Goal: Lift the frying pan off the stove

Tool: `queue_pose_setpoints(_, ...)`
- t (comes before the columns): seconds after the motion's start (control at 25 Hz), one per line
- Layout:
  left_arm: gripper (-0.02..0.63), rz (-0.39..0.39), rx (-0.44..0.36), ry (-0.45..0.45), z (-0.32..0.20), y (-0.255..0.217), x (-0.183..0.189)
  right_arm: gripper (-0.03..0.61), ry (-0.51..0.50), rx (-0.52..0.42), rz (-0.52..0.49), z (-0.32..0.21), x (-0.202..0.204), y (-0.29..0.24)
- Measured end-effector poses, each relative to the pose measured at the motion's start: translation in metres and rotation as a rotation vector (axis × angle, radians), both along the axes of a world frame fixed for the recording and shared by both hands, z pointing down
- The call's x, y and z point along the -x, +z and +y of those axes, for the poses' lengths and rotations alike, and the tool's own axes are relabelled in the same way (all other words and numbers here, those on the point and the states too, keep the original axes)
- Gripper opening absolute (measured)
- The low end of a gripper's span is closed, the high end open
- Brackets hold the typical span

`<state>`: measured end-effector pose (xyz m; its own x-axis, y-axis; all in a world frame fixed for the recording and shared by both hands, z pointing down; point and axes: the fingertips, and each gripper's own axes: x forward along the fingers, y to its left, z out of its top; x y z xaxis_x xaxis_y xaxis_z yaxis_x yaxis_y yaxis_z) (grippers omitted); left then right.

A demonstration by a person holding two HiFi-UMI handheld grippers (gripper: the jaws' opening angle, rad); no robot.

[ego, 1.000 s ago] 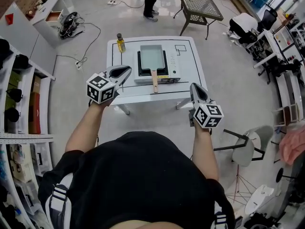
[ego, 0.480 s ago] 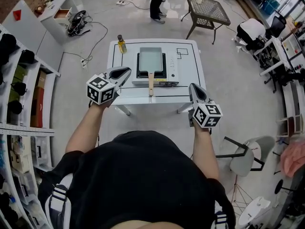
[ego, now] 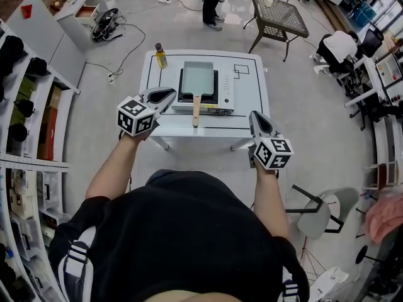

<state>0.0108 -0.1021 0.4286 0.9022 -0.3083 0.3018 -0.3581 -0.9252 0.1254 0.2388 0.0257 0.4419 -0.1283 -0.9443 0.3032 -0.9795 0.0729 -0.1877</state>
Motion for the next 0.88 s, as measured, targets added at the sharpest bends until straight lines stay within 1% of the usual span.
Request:
queue_pose_setpoints(0.36,0.031,-0.002,0.0,-0.013,-0.008,0.002,-0.005,0.006,-0.042,0.002,-0.002,-0.017,0.004,0.002)
queue_pose_setpoints(0.88,0.031,-0.004,0.017,-0.013,-0.04,0.014,-0.013,0.006,-0.044,0.022,-0.009,-0.053,-0.002,0.013)
